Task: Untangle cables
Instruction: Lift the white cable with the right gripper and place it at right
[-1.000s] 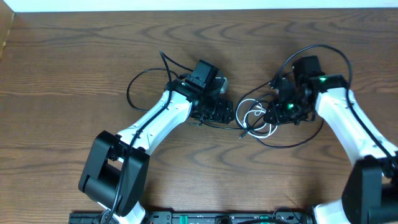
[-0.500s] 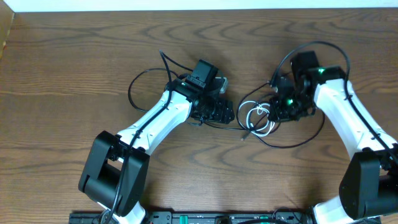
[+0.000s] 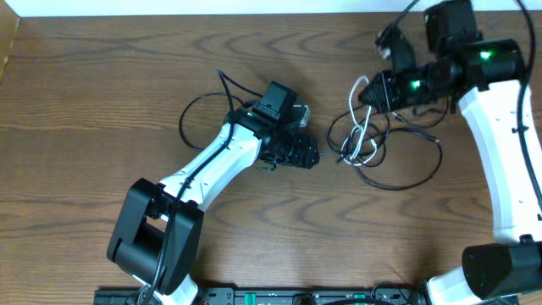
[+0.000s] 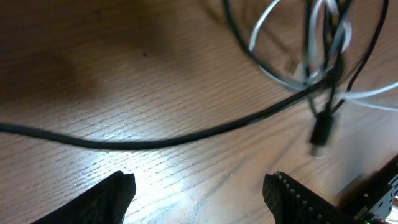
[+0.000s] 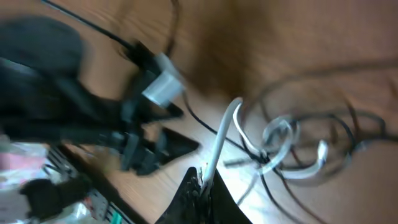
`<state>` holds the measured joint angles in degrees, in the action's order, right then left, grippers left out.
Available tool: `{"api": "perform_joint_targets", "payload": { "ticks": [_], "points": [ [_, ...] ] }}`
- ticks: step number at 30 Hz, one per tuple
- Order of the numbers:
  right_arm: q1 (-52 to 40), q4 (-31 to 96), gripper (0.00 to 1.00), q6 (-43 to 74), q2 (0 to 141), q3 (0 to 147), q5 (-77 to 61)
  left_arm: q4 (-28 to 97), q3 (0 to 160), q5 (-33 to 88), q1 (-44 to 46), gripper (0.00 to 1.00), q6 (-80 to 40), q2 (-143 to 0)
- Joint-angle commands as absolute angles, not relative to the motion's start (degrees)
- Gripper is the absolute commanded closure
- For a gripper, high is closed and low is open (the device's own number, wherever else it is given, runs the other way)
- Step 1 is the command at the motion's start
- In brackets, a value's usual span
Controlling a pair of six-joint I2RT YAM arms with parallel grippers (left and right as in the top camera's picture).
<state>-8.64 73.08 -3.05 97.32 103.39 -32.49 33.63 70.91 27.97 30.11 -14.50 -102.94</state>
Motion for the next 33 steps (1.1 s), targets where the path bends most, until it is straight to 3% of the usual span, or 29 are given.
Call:
{"api": "perform_joint_targets", "payload": {
  "ticks": [1,16,20,25,33],
  "points": [
    [-7.1,68.2,0.99,1.9,96.6,110.5,-42.9,33.8,71.5,27.4,30.2,0.29,-13.3,-103.2],
    [-6.3,39.5,0.99,22.6,95.5,119.2,-47.1,33.8,71.5,27.4,30.2,0.29,-13.3,-103.2],
    [-5.8,33.5,0.99,23.6,94.7,119.2,-46.6,33.8,71.5,27.4,30.2,0.28,-13.3,-103.2],
    [-3.6,40.1,0.99,23.5,94.5,119.2,-36.6,34.7,71.5,27.4,30.2,0.29,-13.3,-103.2],
    [0.0,62.0,0.99,17.1,94.5,119.2,-5.3,35.9,71.5,23.1,30.2,0.3,-13.3,-103.2]
  ]
}}
